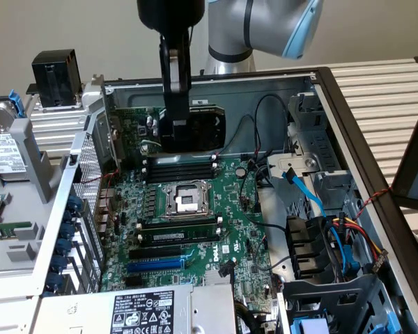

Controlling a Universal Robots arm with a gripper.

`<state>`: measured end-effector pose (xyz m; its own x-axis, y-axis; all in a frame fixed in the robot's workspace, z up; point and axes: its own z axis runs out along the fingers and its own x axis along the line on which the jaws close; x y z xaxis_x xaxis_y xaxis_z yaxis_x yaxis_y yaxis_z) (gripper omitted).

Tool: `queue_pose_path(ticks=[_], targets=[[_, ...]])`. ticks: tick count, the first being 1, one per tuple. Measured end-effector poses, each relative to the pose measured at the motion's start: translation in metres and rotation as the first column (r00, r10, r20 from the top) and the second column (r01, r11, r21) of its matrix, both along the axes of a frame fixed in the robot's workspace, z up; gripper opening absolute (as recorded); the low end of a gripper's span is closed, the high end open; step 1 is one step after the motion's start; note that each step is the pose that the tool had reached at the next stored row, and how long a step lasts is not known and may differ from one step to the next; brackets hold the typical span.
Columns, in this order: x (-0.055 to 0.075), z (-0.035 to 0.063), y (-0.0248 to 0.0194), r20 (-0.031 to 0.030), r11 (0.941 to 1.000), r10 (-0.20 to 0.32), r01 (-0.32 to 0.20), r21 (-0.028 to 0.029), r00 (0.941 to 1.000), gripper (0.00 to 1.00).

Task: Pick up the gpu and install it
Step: 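Insert the gpu into the slot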

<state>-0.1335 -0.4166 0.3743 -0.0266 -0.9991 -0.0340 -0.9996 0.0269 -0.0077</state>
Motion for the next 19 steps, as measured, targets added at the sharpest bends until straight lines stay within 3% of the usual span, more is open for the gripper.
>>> queue_pose_path(ticks=[3,9,19], targets=[[0.0,-0.003,0.0,0.003,0.9997,-0.026,0.026,0.0,0.9997,0.27],[-0.009,-0.0124,-0.0013,0.0033,0.9996,-0.028,0.028,0.0,0.9996,0.27],[-0.013,-0.0307,-0.0117,0.003,0.9996,-0.028,0.028,0.0,0.9996,0.27]])
